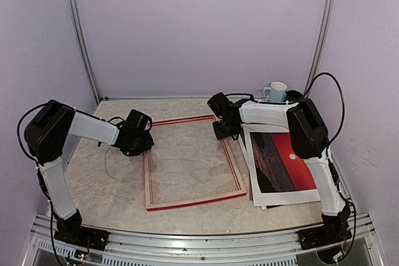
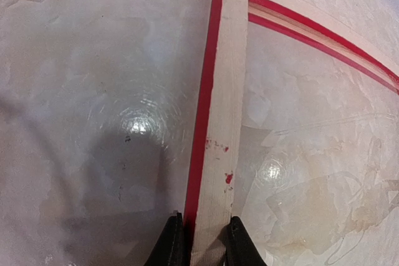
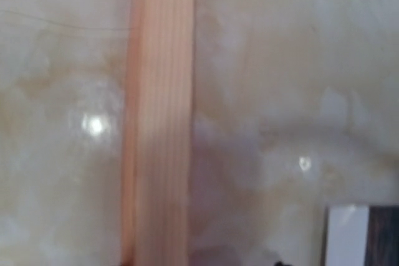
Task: Put the photo into the frame
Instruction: Press the glass panel against the frame body.
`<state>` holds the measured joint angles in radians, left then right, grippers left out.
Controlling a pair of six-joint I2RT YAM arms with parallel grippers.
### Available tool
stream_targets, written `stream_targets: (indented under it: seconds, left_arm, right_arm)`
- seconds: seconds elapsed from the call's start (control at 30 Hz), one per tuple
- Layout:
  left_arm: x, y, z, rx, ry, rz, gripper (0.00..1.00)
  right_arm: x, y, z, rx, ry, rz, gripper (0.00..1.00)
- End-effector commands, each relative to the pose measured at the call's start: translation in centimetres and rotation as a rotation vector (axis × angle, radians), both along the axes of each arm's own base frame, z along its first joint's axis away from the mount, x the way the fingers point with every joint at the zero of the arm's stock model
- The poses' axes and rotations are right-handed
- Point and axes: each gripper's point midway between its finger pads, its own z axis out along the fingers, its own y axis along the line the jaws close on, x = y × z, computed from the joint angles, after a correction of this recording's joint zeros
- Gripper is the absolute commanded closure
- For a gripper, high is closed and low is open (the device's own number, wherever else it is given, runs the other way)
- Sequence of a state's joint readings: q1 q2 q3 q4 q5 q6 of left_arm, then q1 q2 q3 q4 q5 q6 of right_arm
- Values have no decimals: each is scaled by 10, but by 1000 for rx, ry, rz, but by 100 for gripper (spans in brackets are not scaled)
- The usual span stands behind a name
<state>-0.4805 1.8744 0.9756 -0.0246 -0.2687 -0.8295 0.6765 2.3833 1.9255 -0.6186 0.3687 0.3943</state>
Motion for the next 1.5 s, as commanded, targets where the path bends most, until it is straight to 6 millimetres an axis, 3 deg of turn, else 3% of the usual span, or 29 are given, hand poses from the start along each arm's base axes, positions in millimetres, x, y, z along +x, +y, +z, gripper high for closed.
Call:
stream_targets:
  seconds: [0.0,0.47,0.83,1.47]
  left_arm:
    - [-25,46,-55,29,171,191,100]
    - [-23,57,-62,21,185,217,100]
    - [-20,65,-61,18,177,237,100]
    - [-21,78,-61,13,173,269,100]
  right_arm:
    - [-44,-40,-37,-165,175,-13,50]
    - [-82,-51,-55,-229,271,11,58]
    - [-117,-73,-65,-283,344,17,64]
    - [-190,-106,-79,-425,436,21,65]
